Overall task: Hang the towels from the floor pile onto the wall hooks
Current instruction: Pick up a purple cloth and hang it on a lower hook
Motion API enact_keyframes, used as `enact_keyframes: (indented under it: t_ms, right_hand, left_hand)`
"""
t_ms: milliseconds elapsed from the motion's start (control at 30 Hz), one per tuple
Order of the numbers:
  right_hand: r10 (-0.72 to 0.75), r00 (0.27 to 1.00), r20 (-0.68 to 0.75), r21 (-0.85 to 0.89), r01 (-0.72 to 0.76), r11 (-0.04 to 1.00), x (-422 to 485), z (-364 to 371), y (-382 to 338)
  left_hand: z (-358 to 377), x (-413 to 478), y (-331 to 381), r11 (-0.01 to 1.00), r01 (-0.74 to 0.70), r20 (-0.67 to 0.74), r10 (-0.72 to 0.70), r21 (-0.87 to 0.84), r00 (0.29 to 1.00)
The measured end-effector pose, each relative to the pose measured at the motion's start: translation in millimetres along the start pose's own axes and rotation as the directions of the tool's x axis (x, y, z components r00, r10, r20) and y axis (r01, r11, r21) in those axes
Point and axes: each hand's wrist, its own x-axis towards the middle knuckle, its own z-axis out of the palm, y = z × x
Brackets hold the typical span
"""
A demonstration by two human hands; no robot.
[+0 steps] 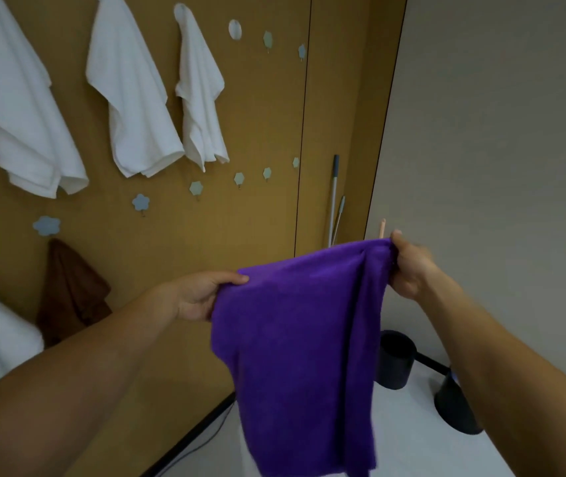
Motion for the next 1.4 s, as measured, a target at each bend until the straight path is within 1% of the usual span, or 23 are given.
enact_keyframes:
  t_ms: [67, 133, 233, 333, 433, 500, 567, 633, 667, 733, 767, 833, 900, 1000, 1033, 1100, 1167, 1267, 1333, 1400]
  right_hand:
    - [-0.024, 0.998, -0.062, -0.094, 0.018, 0.995, 4, -7, 2]
    - [-0.038, 0.992, -0.123, -0.186, 0.015, 0.982, 6, -12, 6]
    - [-0.019, 0.989, -0.148, -0.272, -0.022, 0.962, 7, -18, 12]
    - [0.0, 0.995, -0.097, -0.306, -0.03, 0.951, 7, -23, 9]
    - [0.068, 0.997, 0.025, -0.23, -0.061, 0.971, 4, -29, 3]
    - [0.064, 0.996, 0.064, -0.213, -0.049, 0.976, 5, -34, 3]
    - [0.045, 0.998, 0.048, -0.276, -0.03, 0.961, 5, -38, 6]
    - [0.041, 0.999, 0.029, -0.315, -0.03, 0.949, 5, -41, 11]
    - [0.042, 0.999, 0.028, -0.312, -0.032, 0.95, 4, -42, 13]
    - [0.035, 0.999, 0.016, -0.306, -0.028, 0.952, 3, -45, 15]
    - [0.025, 1.0, 0.002, -0.316, -0.023, 0.948, 3, -46, 16]
    - [0.0, 1.0, -0.029, -0.354, -0.01, 0.935, 4, -47, 19]
    - [-0.018, 0.999, -0.052, -0.418, -0.005, 0.908, 4, -50, 22]
    - [-0.004, 0.999, -0.047, -0.514, -0.021, 0.858, 5, -55, 26]
    - [0.008, 0.999, -0.044, -0.521, -0.03, 0.853, 5, -58, 26]
    - [0.028, 0.999, -0.043, -0.5, -0.045, 0.865, 5, -62, 28]
    - [0.029, 0.999, -0.044, -0.457, -0.045, 0.888, 5, -63, 28]
    - [0.031, 0.998, -0.053, -0.406, -0.05, 0.912, 5, -61, 30]
    - [0.032, 0.998, -0.06, -0.461, -0.056, 0.886, 6, -60, 34]
    - [0.015, 0.998, -0.058, -0.569, -0.045, 0.821, 6, -60, 37]
  left_hand:
    - [-1, 1, 2, 1.0, 0.009, -0.041, -0.009, -0.002, 0.999]
    - [-2, 3, 5, 0.999, -0.011, -0.066, 0.008, -0.05, 0.998]
    - [-5, 3, 6, 0.995, -0.02, -0.102, 0.01, -0.095, 0.995]
    - [-8, 3, 11, 0.988, -0.054, -0.164, 0.029, -0.145, 0.986]
    - [-10, 8, 18, 0.973, -0.144, -0.313, 0.083, -0.178, 0.946]
    - [-8, 11, 23, 0.971, -0.189, -0.405, 0.116, -0.145, 0.907]
    - [-9, 13, 24, 0.98, -0.19, -0.461, 0.142, -0.059, 0.876]
    - [-12, 15, 23, 0.988, -0.129, -0.49, 0.153, 0.081, 0.858]
    - [-14, 16, 22, 0.984, -0.059, -0.484, 0.134, 0.166, 0.865]
    - [-14, 16, 18, 0.95, 0.1, -0.459, 0.049, 0.296, 0.887]
    - [-13, 16, 16, 0.927, 0.158, -0.463, 0.019, 0.34, 0.886]
    - [-9, 16, 15, 0.898, 0.214, -0.473, -0.009, 0.383, 0.881]
    - [-4, 17, 14, 0.911, 0.216, -0.445, -0.04, 0.352, 0.895]
    - [0, 16, 13, 0.965, 0.176, -0.368, -0.094, 0.196, 0.925]
    - [0, 15, 12, 0.977, 0.162, -0.353, -0.104, 0.141, 0.93]
    - [-1, 17, 8, 0.989, 0.139, -0.381, -0.108, 0.054, 0.918]
    - [-4, 19, 1, 0.992, 0.122, -0.435, -0.099, 0.025, 0.895]
    - [-4, 18, -5, 0.989, 0.142, -0.471, -0.11, 0.033, 0.875]
    - [-1, 16, -5, 0.988, 0.149, -0.484, -0.112, 0.039, 0.868]
    - [3, 15, -2, 0.995, 0.104, -0.478, -0.091, 0.0, 0.874]
